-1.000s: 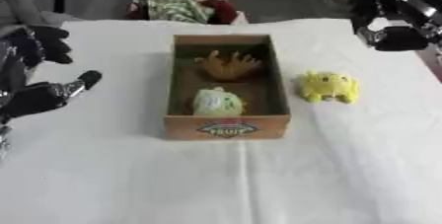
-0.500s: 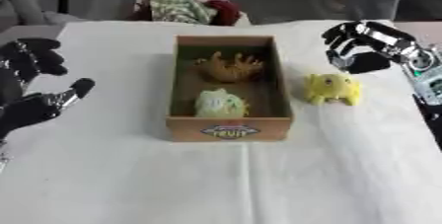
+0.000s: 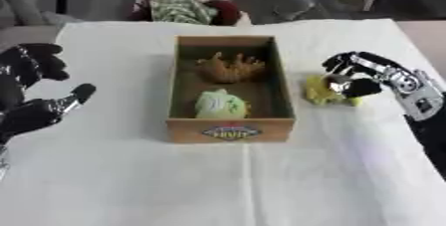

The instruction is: Pick up objects on the table and place them in the box.

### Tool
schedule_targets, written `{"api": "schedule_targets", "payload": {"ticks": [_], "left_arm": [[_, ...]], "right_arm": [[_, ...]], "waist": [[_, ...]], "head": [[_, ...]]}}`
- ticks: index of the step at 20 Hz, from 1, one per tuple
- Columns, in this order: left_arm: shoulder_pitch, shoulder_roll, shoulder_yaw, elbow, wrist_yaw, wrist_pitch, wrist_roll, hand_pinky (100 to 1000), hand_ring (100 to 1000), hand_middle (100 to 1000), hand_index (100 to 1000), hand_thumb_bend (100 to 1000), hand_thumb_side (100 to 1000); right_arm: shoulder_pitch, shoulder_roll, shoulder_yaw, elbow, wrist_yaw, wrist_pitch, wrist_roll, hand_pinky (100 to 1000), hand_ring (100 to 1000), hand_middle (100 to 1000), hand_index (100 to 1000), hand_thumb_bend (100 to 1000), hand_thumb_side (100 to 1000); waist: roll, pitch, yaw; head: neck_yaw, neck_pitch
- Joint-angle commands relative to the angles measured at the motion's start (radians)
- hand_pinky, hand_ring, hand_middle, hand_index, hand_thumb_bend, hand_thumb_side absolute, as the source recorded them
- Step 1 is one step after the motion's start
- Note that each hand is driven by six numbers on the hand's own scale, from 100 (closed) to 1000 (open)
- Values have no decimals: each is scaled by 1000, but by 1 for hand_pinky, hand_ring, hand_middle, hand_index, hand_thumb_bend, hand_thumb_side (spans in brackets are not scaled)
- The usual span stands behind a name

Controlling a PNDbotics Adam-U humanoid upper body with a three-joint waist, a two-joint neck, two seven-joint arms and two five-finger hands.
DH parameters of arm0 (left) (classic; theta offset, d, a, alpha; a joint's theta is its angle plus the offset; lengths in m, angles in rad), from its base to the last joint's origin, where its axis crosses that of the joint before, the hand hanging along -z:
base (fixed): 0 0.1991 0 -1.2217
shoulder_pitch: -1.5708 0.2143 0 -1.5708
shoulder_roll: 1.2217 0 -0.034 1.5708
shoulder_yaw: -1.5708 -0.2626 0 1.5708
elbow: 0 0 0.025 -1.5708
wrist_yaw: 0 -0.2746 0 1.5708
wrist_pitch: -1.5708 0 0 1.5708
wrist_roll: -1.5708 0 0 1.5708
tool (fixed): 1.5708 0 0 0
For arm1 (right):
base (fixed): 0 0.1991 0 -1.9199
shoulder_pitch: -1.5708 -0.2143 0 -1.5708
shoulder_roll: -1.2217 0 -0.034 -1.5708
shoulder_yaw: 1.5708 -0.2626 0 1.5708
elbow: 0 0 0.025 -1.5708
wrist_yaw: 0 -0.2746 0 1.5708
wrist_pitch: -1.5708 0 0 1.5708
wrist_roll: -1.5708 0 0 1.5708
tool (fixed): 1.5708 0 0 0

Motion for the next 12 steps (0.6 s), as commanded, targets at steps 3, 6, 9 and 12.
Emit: {"api": "schedule_targets", "payload": {"ticks": [3,6,9,12], "left_arm": [[-6,8,15,-14,1,-3,0,639,538,516,712,634,100],[-1,8,17,-14,1,-2,2,639,538,516,712,634,100],[1,8,19,-13,2,-2,4,639,539,516,712,633,100],[3,8,19,-13,2,-2,4,639,539,517,713,631,100]], "right_arm": [[-3,-21,-41,13,106,-29,-44,665,742,715,844,100,230],[6,-22,-76,-31,139,-62,-76,662,736,708,842,100,216],[18,-33,-86,-70,124,-87,-74,661,734,705,843,100,204],[29,-45,-87,-105,89,-97,-59,658,730,703,843,100,196]], "waist": [[4,-15,-5],[5,-17,-9],[4,-20,-13],[4,-22,-18]], "head": [[-1,-9],[0,-8],[0,-8],[1,-7]]}}
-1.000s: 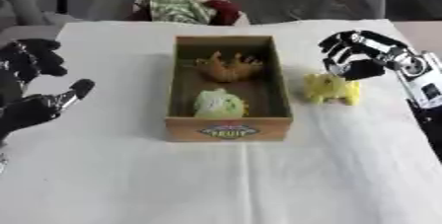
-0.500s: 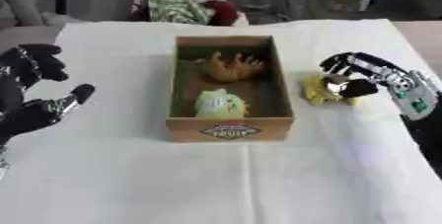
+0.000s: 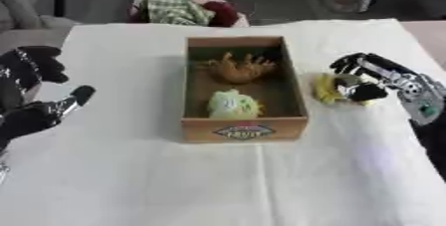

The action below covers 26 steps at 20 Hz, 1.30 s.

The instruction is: Pick up objects on the table and place them in the box.

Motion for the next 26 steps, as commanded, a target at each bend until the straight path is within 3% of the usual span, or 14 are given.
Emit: {"api": "schedule_targets", "payload": {"ticks": [1,5,10,16,19,21,23,25,26], "left_arm": [[-6,13,14,-13,2,-1,3,639,539,517,713,630,100],[-5,13,14,-12,0,-1,3,639,539,517,713,630,100],[-3,13,16,-12,-1,-1,4,639,539,517,714,629,100],[-3,13,14,-13,-2,-1,1,640,540,518,715,629,100],[-2,12,15,-13,-3,-1,2,640,540,518,715,629,100],[-3,12,14,-13,-3,-1,1,640,541,518,715,628,100],[-4,11,13,-13,-3,-2,-1,641,541,519,715,627,100],[-4,11,13,-13,-3,-2,-2,641,541,519,715,627,100],[-3,11,13,-13,-4,-2,-2,642,542,519,716,625,100]], "right_arm": [[-6,-47,-8,-51,-32,-11,14,659,730,705,843,100,198],[4,-60,-8,-76,-68,-9,38,660,731,707,845,100,195],[15,-69,-4,-72,-72,-8,85,699,792,772,868,100,214],[28,-71,2,-46,-7,-8,127,769,878,855,907,100,357],[32,-73,15,-42,43,-27,152,784,888,872,920,100,386],[33,-72,21,-43,81,-40,167,785,885,875,928,161,371],[33,-68,22,-43,119,-51,175,776,871,868,925,190,340],[33,-65,17,-46,155,-52,163,732,799,808,895,184,369],[32,-63,12,-50,170,-48,151,619,614,647,821,153,381]], "waist": [[0,-19,-5],[-2,-21,-7],[-3,-21,-5],[-2,-20,-3],[-1,-20,-4],[-1,-19,-4],[0,-19,-3],[1,-19,-2],[1,-19,-3]], "head": [[0,-7],[0,-6],[-2,-7],[-2,-11],[-2,-12],[-3,-12],[-3,-13],[-2,-14],[-2,-14]]}}
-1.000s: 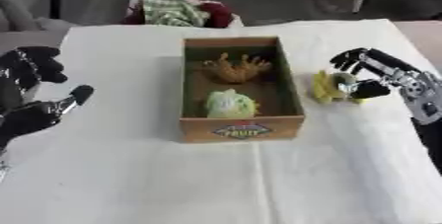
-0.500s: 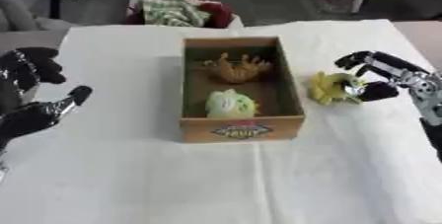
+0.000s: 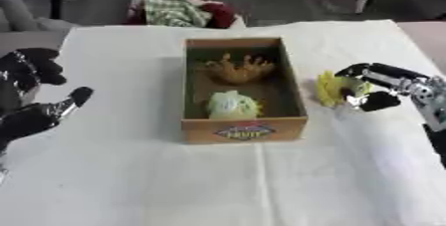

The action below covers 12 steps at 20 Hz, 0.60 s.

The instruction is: Pick up objects on the table and place them in the box.

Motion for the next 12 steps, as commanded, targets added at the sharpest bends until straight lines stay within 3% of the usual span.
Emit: {"api": "schedule_targets", "payload": {"ticks": [1,3,4,6,12], "left_arm": [[-9,11,9,-13,-2,-2,-2,642,541,519,716,625,100],[-8,11,10,-12,-2,-2,-1,641,542,519,716,624,100],[-7,11,11,-12,-1,-2,-1,641,542,519,716,624,100],[-6,10,12,-13,-1,-3,0,642,542,519,716,622,100],[-4,8,13,-17,2,-3,1,643,542,519,716,617,100]], "right_arm": [[-10,-28,-19,-20,60,11,-26,515,477,516,719,114,374],[-12,-25,-45,-52,65,39,-58,445,373,414,616,100,351],[-14,-23,-58,-71,60,55,-75,377,268,297,494,100,313],[-20,-20,-82,-117,35,84,-108,338,194,213,405,100,268],[-47,-9,-80,-228,-59,123,-209,317,161,170,362,100,177]], "waist": [[3,-15,0],[4,-16,0],[4,-17,-1],[4,-18,-2],[3,-23,-2]], "head": [[-1,-14],[0,-14],[2,-14],[3,-14],[4,-11]]}}
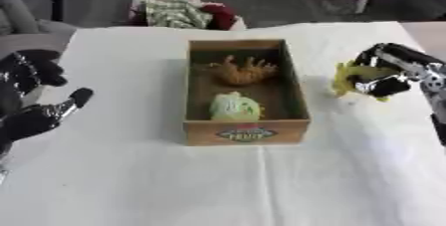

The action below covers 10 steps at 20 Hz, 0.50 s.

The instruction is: Pick up objects on the table and place them in the box.

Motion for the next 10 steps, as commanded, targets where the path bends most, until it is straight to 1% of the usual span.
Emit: {"api": "schedule_targets", "payload": {"ticks": [1,3,6,10], "left_arm": [[-6,10,13,-17,3,-3,1,643,542,519,716,617,100],[-5,10,12,-19,4,-3,0,644,542,519,716,616,100],[-6,8,9,-21,7,-4,-3,645,542,518,715,615,100],[-12,0,2,-23,13,-4,-11,644,542,517,715,614,100]], "right_arm": [[-43,-11,5,-67,-55,13,-58,317,161,170,362,100,171],[-70,3,21,-82,-88,14,-92,314,159,167,361,100,138],[-113,38,59,-78,-120,8,-139,317,162,170,364,100,130],[-163,108,105,-43,-99,-20,-149,327,170,177,373,100,144]], "waist": [[-2,-20,1],[-3,-24,5],[-6,-27,13],[-7,-27,31]], "head": [[3,-7],[0,-4],[-5,-1],[-12,1]]}}
